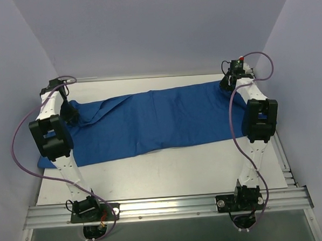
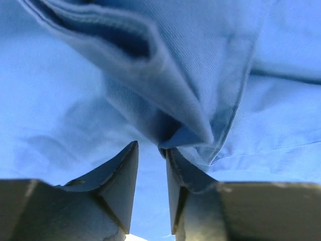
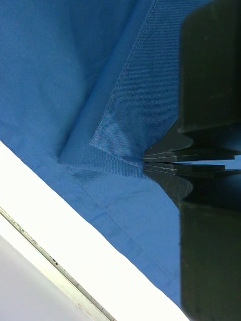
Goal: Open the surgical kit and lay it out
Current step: Open the surgical kit at the center of the board.
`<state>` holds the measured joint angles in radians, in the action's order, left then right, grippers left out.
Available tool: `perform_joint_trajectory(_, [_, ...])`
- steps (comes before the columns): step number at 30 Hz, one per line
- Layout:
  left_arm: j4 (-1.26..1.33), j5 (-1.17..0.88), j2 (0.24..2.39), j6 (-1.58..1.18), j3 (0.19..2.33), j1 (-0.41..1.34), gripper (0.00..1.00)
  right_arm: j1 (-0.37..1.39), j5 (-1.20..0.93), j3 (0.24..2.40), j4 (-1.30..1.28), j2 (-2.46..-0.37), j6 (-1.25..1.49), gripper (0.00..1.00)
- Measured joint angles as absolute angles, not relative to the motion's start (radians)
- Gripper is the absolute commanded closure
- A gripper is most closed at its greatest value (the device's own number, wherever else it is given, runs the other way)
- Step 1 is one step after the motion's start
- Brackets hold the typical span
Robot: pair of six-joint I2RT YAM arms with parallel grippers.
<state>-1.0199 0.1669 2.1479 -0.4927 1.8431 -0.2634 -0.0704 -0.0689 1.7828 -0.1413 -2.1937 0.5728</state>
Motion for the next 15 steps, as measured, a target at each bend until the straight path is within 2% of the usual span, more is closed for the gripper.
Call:
perform_joint_trajectory(1, [-1.018, 0.166, 2.159, -0.492, 1.859, -0.264, 0.56, -0.07, -0.069, 1.783, -0.141, -2.194, 0.573, 1.0])
perform_joint_trajectory(5, [-1.017, 0.155, 2.208, -0.494, 1.928, -0.269, 0.55, -0.07, -0.069, 1.783, -0.141, -2.194, 0.572, 1.0])
perform_joint_trajectory(13, [-1.023, 0.141, 2.294, -0.495, 2.067, -0.271, 0.55, -0.07, -0.069, 1.783, -0.141, -2.194, 0.572, 1.0])
perform_joint_trajectory(15, [-1.028, 0.139, 2.314, -0.495, 2.093, -0.271, 0.6, -0.07, -0.069, 1.783, -0.141, -2.194, 0.572, 1.0])
